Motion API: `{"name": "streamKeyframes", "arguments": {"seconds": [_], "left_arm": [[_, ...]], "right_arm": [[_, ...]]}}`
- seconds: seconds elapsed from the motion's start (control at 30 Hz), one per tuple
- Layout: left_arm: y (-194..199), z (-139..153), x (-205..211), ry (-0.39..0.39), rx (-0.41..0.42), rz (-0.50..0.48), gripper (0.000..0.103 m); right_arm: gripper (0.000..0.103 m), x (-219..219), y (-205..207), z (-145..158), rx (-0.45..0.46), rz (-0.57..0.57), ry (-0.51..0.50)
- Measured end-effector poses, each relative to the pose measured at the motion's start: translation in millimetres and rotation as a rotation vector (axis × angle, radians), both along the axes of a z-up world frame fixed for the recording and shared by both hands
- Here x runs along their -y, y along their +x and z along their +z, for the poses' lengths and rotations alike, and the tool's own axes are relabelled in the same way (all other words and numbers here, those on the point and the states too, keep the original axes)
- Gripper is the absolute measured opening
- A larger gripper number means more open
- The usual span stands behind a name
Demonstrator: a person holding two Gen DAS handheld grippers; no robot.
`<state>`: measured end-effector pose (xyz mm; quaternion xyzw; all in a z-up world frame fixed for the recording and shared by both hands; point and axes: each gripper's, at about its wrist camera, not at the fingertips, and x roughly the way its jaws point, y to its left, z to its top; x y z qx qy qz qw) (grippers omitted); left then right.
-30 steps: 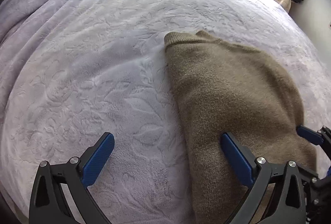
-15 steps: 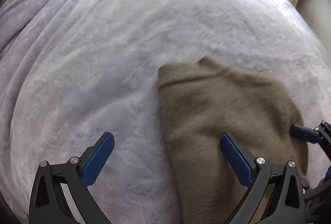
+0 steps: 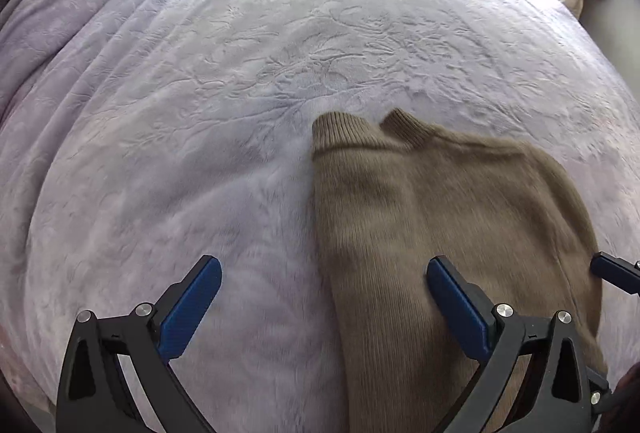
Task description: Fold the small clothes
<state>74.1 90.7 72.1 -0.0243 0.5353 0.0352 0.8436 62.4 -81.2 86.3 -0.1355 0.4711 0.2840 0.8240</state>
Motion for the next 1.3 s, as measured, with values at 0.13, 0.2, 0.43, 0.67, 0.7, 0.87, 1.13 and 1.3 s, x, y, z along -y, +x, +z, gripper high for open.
{"name": "streamKeyframes", "arguments": {"seconds": [0.13, 0.2, 0.43, 0.67, 0.7, 0.87, 1.13, 1.3], "left_arm": [[-23.8, 5.4, 0.0, 0.012, 0.027, -0.009, 0.103], [-38.2, 7.1, 2.8, 0.027, 0.040, -0.011, 0.103], [-80.3, 13.9, 7.1, 0.011, 0.063, -0.016, 0.103], [-110.9, 45.7, 31.6, 0.041, 0.134, -0.008, 0.103], [-112.4, 45.9, 34.8, 0.044, 0.134, -0.002, 0.103], [-117.3, 39.6, 45.8, 0.021, 0.110, -0.010, 0.103], [-125.2, 32.3, 51.4, -0.018, 0.090, 0.003, 0.103], [-126.7, 26.1, 52.2, -0.004, 0.065, 0.013, 0.103]], "right_arm": [[0.080, 0.9, -42.2, 1.4, 0.048, 0.043, -0.060], [0.080, 1.7, -56.3, -4.5, 0.077, 0.048, -0.108], [0.080, 29.9, -77.7, -19.7, -0.006, -0.055, -0.069], [0.081, 35.2, -94.6, 23.9, 0.006, -0.241, -0.017], [0.081, 32.7, -94.9, 26.4, 0.000, -0.247, -0.021], [0.081, 19.7, -101.8, 28.4, 0.000, -0.253, -0.063], [0.081, 18.4, -108.6, 16.5, -0.031, -0.271, -0.067], [0.081, 19.5, -109.1, 11.1, -0.042, -0.277, -0.067]]}}
